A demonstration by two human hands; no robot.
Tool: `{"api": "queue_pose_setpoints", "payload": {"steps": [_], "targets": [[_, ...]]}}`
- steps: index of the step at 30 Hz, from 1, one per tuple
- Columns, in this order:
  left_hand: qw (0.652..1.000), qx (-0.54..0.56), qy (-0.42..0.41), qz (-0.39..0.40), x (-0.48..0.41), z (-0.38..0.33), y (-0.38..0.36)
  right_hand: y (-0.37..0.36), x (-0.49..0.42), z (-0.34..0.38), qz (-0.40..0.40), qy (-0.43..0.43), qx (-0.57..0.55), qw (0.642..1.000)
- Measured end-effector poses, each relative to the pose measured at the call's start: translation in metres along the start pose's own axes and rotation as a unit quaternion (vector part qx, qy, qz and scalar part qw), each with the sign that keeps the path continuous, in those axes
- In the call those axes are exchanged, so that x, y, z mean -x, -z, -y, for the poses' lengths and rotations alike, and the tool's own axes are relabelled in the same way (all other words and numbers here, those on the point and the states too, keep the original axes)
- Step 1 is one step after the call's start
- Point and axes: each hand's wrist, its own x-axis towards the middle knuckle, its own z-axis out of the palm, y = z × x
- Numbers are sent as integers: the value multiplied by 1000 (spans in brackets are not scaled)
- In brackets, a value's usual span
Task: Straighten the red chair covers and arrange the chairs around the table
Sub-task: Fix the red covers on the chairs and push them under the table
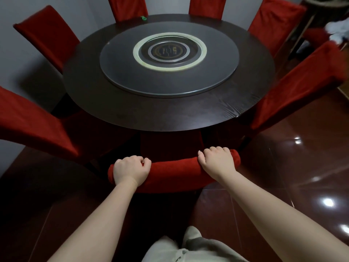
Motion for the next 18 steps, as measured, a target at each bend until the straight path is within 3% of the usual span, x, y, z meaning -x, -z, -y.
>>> {"api": "queue_pose_setpoints", "payload": {"steps": [18], "targets": [[999, -7, -45, 28, 0, 4, 8, 13, 67, 15, -17, -104, -50, 993]]}}
